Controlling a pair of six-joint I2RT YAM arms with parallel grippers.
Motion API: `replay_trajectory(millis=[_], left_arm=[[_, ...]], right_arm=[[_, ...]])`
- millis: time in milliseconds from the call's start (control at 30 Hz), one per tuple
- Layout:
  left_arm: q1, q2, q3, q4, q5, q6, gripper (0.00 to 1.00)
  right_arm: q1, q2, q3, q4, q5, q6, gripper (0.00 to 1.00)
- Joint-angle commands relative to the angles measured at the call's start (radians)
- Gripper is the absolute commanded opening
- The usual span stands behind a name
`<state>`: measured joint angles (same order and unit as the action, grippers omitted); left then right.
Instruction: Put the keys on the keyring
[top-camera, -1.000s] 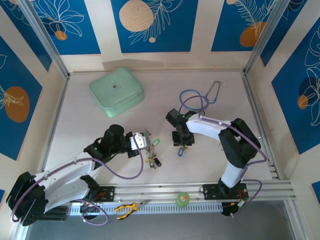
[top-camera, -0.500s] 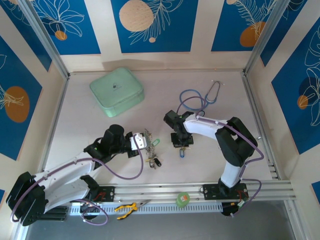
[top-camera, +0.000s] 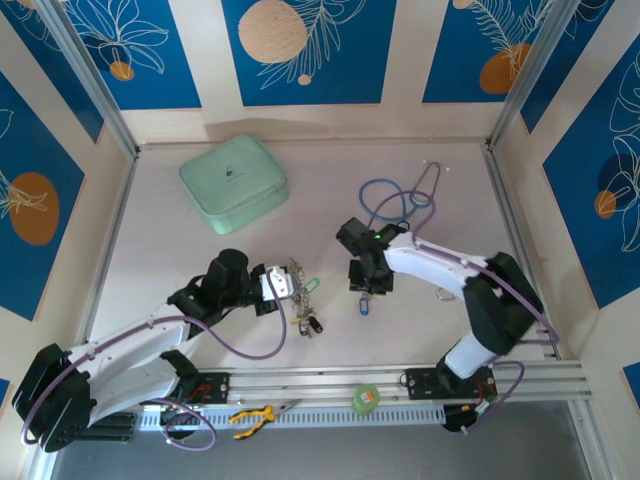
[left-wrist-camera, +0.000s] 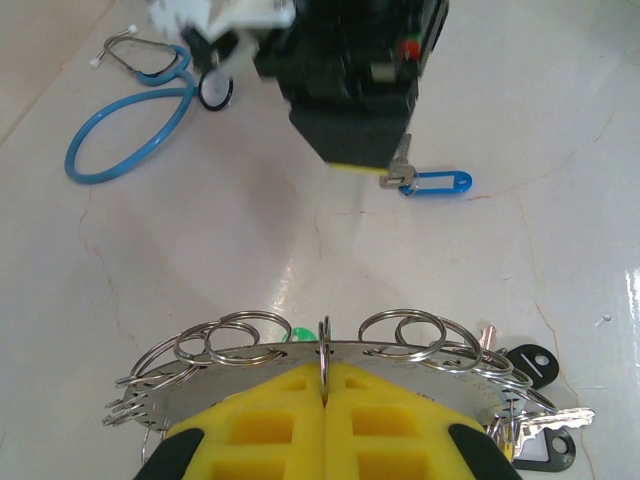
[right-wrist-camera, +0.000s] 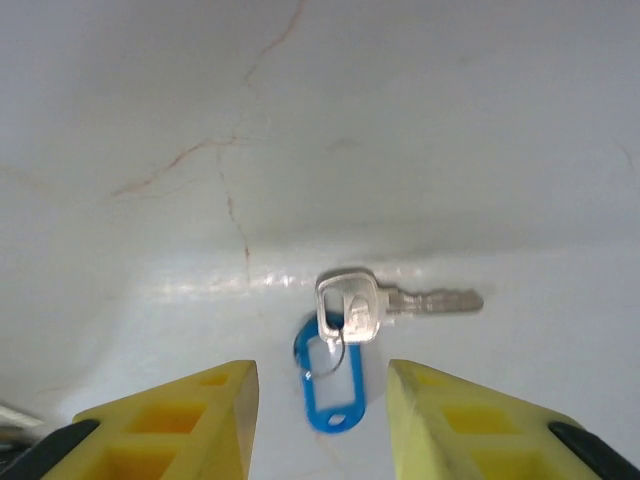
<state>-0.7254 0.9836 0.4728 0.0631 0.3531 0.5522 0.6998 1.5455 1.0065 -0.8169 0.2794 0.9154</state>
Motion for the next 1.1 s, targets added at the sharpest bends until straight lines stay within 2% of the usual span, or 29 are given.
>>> replay_trajectory(millis=[0, 200, 600, 1067], left_arm=[[-0.015, -0.004, -0.003, -0.023, 0.034, 0.006, 0.00], [-0.018, -0.005, -0.007, -0.013, 0.027, 0.002, 0.00], [-0.020, -0.005, -0.007, -0.019, 0.027, 0.006, 0.00], [-0.020, -0.010, -0.007, -0.020, 0.020, 0.012, 0.00]], right_arm=[[-0.020, -0.079, -0.087, 0.077, -0.114, 0.235, 0.40], [-0.035, -0.146, -0.192, 0.175, -0.167, 0.408, 0.42], [-0.067, -0.098, -0.242, 0.272, -0.229, 0.410, 0.37], [-0.069, -0.073, -0.232, 0.236, -0.191, 0.401, 0.35]])
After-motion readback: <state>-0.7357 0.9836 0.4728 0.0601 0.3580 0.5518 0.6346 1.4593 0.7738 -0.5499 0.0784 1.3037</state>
